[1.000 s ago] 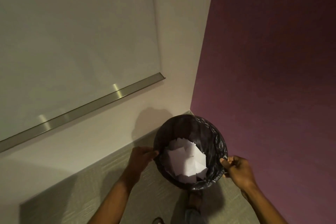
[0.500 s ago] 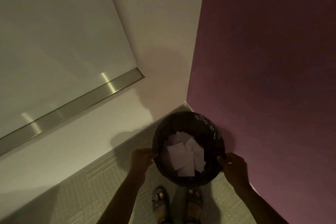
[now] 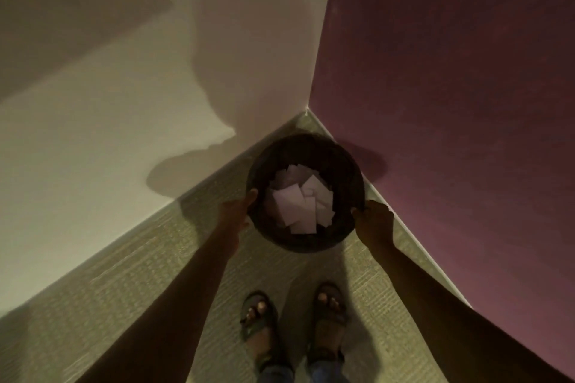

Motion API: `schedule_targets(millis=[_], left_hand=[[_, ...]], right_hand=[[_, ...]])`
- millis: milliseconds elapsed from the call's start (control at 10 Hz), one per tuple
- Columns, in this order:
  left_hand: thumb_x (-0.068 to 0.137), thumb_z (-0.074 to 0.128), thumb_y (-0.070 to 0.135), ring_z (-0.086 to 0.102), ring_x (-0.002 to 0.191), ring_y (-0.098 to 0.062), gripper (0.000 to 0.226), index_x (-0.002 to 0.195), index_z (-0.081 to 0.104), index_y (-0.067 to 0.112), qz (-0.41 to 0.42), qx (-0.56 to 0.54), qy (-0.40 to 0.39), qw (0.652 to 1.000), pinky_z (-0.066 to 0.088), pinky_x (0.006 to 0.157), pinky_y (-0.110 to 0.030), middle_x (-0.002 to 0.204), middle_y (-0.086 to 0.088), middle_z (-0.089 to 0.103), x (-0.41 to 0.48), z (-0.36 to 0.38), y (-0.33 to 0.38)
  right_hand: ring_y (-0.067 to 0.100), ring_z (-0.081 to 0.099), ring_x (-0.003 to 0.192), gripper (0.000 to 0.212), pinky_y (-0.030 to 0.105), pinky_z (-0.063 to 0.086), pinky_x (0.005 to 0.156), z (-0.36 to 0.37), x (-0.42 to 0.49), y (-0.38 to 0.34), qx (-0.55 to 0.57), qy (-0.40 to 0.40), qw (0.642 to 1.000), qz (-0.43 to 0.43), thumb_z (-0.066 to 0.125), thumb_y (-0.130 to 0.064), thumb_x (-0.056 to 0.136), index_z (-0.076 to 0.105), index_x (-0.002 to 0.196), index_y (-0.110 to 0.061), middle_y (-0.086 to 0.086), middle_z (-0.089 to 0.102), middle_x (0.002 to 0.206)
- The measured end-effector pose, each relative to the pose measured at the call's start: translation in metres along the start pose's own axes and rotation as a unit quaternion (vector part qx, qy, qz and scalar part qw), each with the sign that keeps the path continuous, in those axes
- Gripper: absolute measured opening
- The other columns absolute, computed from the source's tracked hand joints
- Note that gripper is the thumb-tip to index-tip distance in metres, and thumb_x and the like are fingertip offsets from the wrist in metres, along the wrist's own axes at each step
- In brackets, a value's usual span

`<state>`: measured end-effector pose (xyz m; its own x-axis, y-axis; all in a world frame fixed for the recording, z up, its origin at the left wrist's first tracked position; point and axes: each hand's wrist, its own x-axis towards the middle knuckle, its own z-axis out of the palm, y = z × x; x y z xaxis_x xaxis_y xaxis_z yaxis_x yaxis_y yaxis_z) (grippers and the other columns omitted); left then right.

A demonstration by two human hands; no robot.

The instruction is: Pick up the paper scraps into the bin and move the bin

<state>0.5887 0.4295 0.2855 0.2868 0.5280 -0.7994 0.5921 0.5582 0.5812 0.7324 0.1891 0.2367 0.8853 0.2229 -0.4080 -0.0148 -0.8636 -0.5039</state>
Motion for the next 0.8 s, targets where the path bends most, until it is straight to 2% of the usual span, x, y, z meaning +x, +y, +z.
schedule_targets(millis=[100,200,300,400,500,600,700,800], left_hand=[[0.086,0.067,0.042,0.061,0.097,-0.019,0.049,0.11,0.066,0.0,-0.017,0.005,-0.016,1.0,0.044,0.08,-0.034,0.107,-0.007,0.067,0.027,0.014,-0.021],[0.084,0.072,0.031,0.061,0.082,-0.013,0.042,0.105,0.066,-0.005,-0.01,0.021,-0.009,1.0,0.049,0.07,-0.029,0.098,-0.008,0.067,0.036,0.022,-0.026],[0.08,0.077,0.021,0.061,0.075,-0.014,0.027,0.088,0.068,-0.002,0.008,0.067,-0.016,0.998,0.051,0.071,-0.031,0.093,-0.013,0.066,0.047,0.028,-0.033],[0.078,0.078,0.02,0.061,0.071,-0.017,0.02,0.077,0.068,0.004,0.049,0.102,-0.011,0.994,0.049,0.071,-0.033,0.083,-0.013,0.067,0.053,0.028,-0.038],[0.082,0.075,0.022,0.059,0.05,-0.002,0.017,0.074,0.071,0.007,0.129,0.191,-0.02,0.973,0.046,0.05,-0.02,0.063,-0.002,0.064,0.052,0.028,-0.043],[0.086,0.07,0.027,0.054,0.041,0.003,0.024,0.067,0.067,0.013,0.148,0.231,-0.028,0.961,0.038,0.043,-0.014,0.053,0.01,0.06,0.046,0.027,-0.043],[0.091,0.059,0.041,0.062,0.076,-0.01,0.033,0.087,0.063,0.008,0.2,0.334,0.044,0.92,0.043,0.06,-0.022,0.082,-0.003,0.064,0.034,0.027,-0.041],[0.096,0.048,0.044,0.051,0.12,-0.029,0.053,0.13,0.048,0.003,0.254,0.427,0.1,0.862,0.042,0.093,-0.036,0.131,-0.016,0.054,0.028,0.03,-0.044]], right_hand=[[0.041,0.066,0.089,0.026,0.048,0.054,0.077,0.02,0.016,0.015,0.021,0.002,1.0,0.009,0.066,-0.016,0.089,0.068,0.095,0.009,0.026,0.07,0.094],[0.042,0.066,0.089,0.025,0.045,0.053,0.077,0.026,0.024,0.024,0.011,0.012,1.0,0.01,0.066,-0.015,0.09,0.067,0.096,0.009,0.027,0.07,0.094],[0.042,0.066,0.087,0.022,0.037,0.044,0.071,0.033,0.027,0.035,-0.007,0.013,1.0,0.012,0.066,-0.012,0.09,0.067,0.094,0.01,0.028,0.069,0.092],[0.041,0.066,0.087,0.02,0.033,0.043,0.069,0.035,0.029,0.038,0.018,0.013,1.0,0.018,0.067,-0.01,0.089,0.068,0.093,0.009,0.027,0.07,0.091],[0.037,0.067,0.086,0.02,0.032,0.045,0.069,0.036,0.031,0.041,0.053,-0.009,0.998,0.033,0.07,-0.012,0.087,0.068,0.096,0.007,0.025,0.071,0.09],[0.04,0.067,0.089,0.024,0.035,0.049,0.071,0.032,0.032,0.043,0.043,-0.032,0.998,0.039,0.069,-0.014,0.088,0.066,0.099,0.007,0.025,0.07,0.093],[0.042,0.062,0.103,0.04,0.036,0.047,0.077,0.025,0.023,0.023,-0.018,0.012,1.0,0.012,0.059,-0.027,0.095,0.059,0.113,0.009,0.027,0.063,0.11],[0.044,0.055,0.117,0.049,0.046,0.047,0.094,0.022,0.016,0.01,-0.056,0.055,0.995,-0.062,0.048,-0.034,0.099,0.052,0.125,0.007,0.029,0.056,0.124]])
